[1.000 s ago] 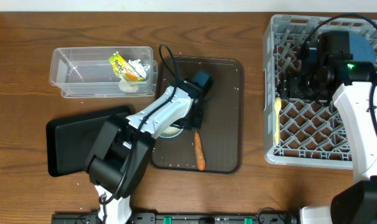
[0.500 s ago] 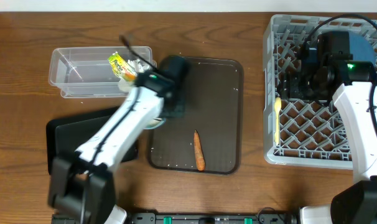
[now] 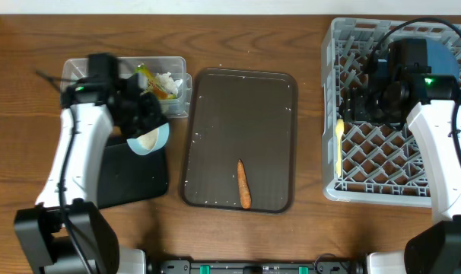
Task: Sort waste into correct bins and load items into the dishwasher rack
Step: 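Lift the light-blue bowl with the left gripper and move it left, then tip the bowl with the left gripper to pour rice onto the black tray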
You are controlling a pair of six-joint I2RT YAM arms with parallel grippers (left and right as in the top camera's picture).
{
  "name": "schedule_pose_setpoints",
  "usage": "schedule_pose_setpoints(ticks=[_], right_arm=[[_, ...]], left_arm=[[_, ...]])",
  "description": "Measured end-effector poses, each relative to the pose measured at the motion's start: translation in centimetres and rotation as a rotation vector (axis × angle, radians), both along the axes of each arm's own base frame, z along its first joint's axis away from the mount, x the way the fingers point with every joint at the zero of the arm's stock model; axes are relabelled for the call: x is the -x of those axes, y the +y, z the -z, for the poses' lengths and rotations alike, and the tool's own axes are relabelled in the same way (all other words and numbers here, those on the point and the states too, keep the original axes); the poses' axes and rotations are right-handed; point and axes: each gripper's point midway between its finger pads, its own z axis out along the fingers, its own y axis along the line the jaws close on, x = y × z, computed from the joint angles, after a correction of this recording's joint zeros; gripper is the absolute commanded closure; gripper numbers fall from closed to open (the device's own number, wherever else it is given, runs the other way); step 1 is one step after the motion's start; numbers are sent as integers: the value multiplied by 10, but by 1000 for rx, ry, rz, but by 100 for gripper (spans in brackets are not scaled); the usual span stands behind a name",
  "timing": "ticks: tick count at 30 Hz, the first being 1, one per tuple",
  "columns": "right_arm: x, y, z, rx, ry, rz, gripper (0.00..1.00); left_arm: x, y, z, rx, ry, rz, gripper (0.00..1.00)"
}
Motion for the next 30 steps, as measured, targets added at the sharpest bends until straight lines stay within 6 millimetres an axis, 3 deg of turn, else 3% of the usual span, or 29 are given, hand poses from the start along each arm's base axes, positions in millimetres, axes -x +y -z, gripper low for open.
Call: schedule_pose_setpoints(ticks=[13, 19, 30], right_arm=[[0, 0, 0, 0, 0, 0, 27], [0, 0, 0, 0, 0, 0, 28], [3, 0, 1, 0, 11, 0, 29]], left_arm=[[29, 60, 20, 503, -166, -195, 94], [40, 65, -4, 703, -376, -174, 94], [50, 75, -12, 744, -528, -172, 94]])
